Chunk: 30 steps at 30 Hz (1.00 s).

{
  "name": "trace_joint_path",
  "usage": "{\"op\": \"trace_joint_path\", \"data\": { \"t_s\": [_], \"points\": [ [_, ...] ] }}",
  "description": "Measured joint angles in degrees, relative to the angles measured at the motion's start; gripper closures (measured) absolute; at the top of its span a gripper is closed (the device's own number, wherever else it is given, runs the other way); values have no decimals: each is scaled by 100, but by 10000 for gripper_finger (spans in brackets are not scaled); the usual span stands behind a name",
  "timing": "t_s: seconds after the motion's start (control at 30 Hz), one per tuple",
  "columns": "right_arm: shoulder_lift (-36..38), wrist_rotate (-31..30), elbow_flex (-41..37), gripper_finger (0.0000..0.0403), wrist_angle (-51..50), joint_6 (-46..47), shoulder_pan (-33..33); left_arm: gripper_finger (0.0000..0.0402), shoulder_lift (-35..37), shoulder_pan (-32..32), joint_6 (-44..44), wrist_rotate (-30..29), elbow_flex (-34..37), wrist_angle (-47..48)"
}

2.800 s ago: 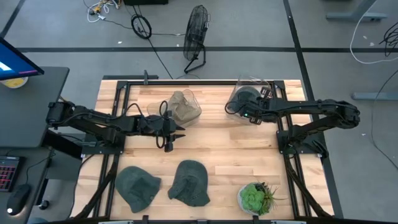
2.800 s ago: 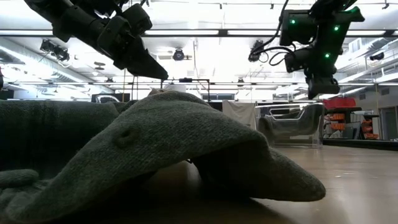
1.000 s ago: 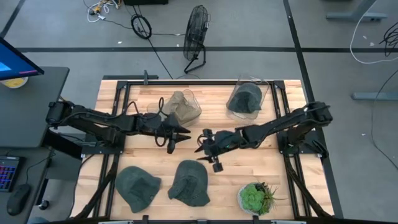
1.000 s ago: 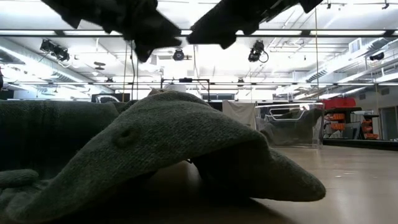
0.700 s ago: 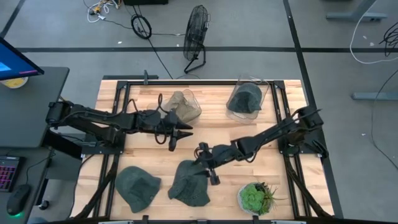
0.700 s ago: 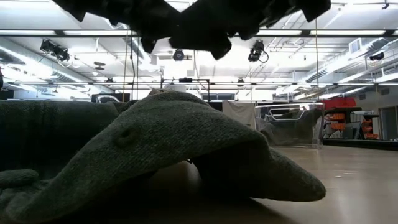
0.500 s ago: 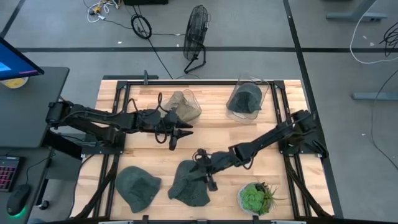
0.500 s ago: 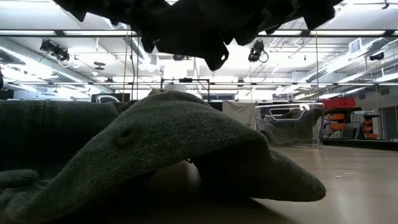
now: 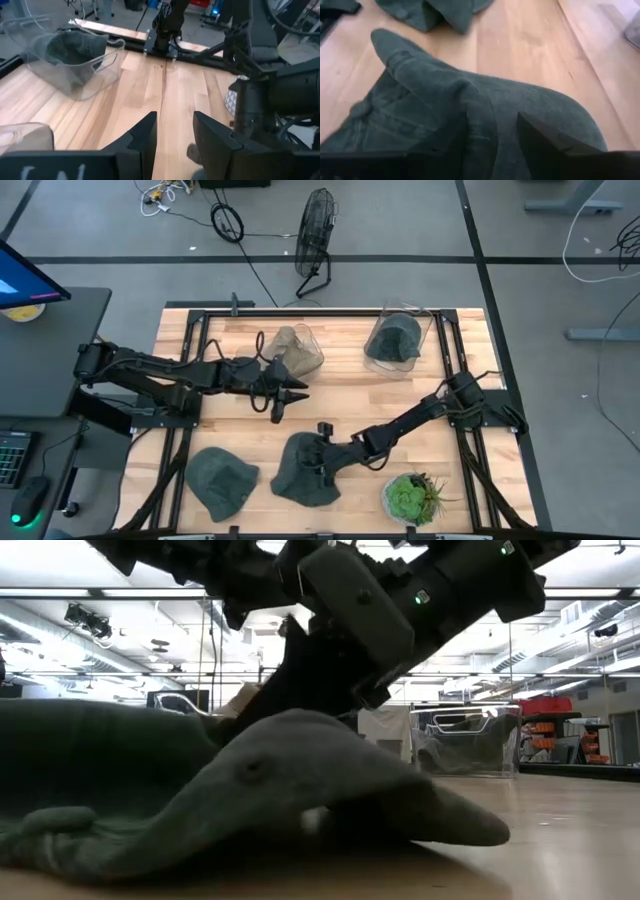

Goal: Pick & Place hat
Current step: Put the right gray cap into the right transparent bin

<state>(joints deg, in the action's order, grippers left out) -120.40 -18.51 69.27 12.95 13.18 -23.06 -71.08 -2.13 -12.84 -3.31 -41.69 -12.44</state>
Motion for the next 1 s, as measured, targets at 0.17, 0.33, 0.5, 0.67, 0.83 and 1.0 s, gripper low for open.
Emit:
{"op": "trace_joint_path", "data": {
  "t_s": [0.17,0.33,0.5,0.67,0.83,1.0],
  "points": [
    [-3,55,-6,274,-54,16,-49,271,0,0,2,0,0,339],
    [106,-10,-13,379,-368,11,-71,271,1,4,2,0,0,602],
    [854,-278,245,371,-1745,137,-43,271,1,4,-8,0,0,679],
    [1883,-1662,976,384,-4496,179,-43,271,1,4,-22,-2,0,722],
    [2791,-3111,1341,391,-6719,800,71,271,1,2,-31,0,1,772],
    [3381,-3905,1323,391,-8698,1469,619,271,-1,2,-42,0,2,770]
  ]
}}
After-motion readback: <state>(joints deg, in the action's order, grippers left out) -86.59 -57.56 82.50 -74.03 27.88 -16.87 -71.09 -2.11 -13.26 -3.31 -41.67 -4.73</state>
